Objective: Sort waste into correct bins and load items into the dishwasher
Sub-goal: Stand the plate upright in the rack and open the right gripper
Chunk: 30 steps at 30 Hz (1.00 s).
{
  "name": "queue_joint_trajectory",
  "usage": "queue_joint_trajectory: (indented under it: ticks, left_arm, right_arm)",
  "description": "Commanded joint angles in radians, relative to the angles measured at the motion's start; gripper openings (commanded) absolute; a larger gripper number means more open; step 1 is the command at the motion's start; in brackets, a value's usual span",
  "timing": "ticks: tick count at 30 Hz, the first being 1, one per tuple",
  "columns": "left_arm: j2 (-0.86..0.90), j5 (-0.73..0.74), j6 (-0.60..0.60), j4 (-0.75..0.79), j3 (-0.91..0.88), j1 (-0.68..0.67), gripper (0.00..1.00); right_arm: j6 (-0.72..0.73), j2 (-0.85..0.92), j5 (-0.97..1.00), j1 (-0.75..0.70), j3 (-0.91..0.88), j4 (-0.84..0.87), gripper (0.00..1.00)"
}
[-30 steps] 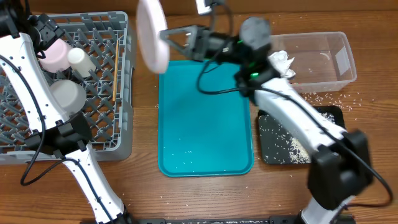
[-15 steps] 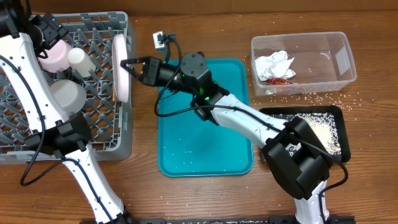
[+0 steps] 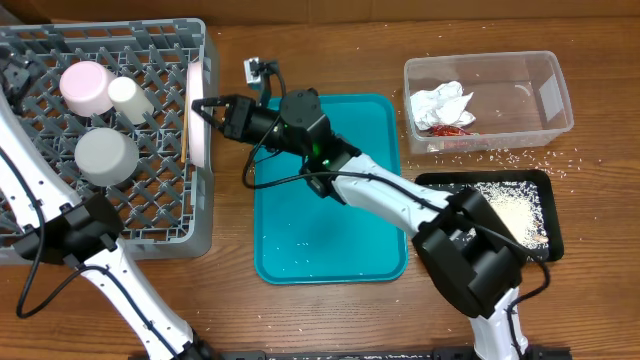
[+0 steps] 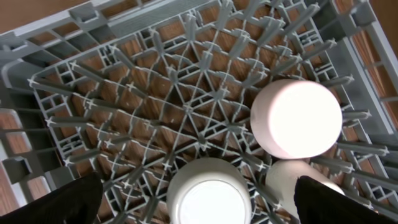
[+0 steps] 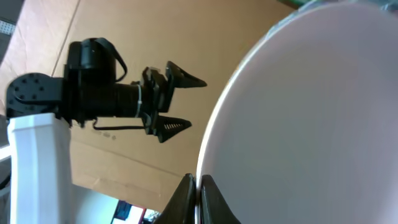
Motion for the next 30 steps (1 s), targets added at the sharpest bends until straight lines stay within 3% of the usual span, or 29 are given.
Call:
queue_joint_trajectory:
  ticks: [1,8,15,22,30]
  left_arm:
    - [-0.008,-0.02,-0.023,-0.002,-0.003,-0.005,1.0]
    - [-0.007,-0.02,-0.023,-0.002,-0.003,-0.005,1.0]
    - [-0.007,-0.02,-0.022,-0.002,-0.004,-0.007,1.0]
    - [-0.007,-0.02,-0.023,-0.002,-0.04,-0.007,1.0]
    - [-0.007,-0.02,-0.027,0.003,-0.149,-0.007,1.0]
  right_arm:
    - [0.022,0.028,0.002,0.03,0.029,0.011,0.04]
    - [0.026,0.036,-0.029,0.045,0.029,0.025,0.04]
    - [0.031,0.031,-0.094,0.035,0.079,0.211,0.04]
    - [-0.026,0.03,-0.117,0.029,0.18,0.027,0.04]
    - [-0.145,0.031,0.067,0.043,0.18,-0.19,0.04]
